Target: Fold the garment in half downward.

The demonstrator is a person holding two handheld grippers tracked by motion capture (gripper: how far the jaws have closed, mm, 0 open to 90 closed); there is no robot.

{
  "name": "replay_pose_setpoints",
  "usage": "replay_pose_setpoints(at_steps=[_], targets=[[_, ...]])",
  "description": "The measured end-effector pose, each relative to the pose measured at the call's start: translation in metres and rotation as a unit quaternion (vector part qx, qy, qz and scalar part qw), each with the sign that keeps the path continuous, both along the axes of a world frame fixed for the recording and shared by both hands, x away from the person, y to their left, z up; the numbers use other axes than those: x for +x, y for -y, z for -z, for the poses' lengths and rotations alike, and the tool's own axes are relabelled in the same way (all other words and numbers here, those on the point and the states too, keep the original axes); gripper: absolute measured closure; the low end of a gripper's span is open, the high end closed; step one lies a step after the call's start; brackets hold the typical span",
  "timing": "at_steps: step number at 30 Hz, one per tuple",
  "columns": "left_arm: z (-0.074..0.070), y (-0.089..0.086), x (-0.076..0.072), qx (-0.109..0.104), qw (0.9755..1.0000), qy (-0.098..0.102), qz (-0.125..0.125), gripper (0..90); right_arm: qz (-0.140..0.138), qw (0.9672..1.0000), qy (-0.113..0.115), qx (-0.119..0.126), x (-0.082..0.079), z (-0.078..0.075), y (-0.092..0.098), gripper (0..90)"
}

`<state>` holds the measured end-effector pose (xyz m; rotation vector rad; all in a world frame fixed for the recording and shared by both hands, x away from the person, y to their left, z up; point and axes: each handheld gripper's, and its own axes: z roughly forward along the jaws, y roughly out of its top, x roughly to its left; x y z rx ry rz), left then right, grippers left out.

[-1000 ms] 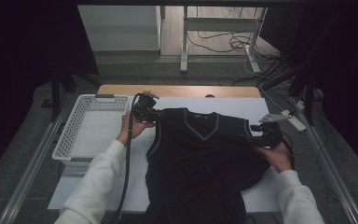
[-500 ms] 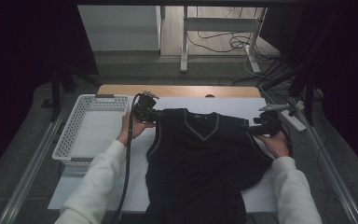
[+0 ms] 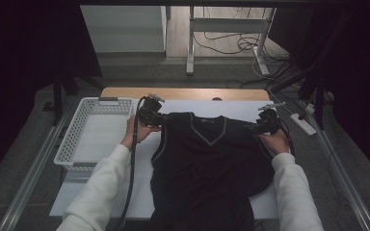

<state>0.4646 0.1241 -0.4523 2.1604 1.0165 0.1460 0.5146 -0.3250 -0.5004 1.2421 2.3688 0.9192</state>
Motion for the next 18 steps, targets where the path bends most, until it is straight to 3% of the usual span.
replay_pose_setpoints(at_steps=[7, 13, 15, 18], targets=[[0.0004, -0.0013, 0.0002, -0.001, 1.0000, -0.002, -0.002, 74.9, 0.013, 0.9998, -0.012, -0.001, 0.0066, 0.0067, 0.0032, 23.9], [-0.0003, -0.0001, 0.0001, 0.000, 1.0000, -0.001, -0.001, 74.9, 0.008, 0.9997, -0.023, 0.001, 0.0074, 0.0103, 0.0034, 25.2], [-0.0001, -0.0004, 0.0001, 0.000, 1.0000, -0.001, -0.002, 74.9, 0.003, 0.9997, -0.023, 0.001, 0.0062, 0.0098, 0.0027, 33.7], [-0.0003, -0.0016, -0.0003, -0.002, 1.0000, -0.002, -0.002, 74.9, -0.010, 0.9997, -0.019, -0.007, 0.0027, 0.0082, 0.0010, 56.4]])
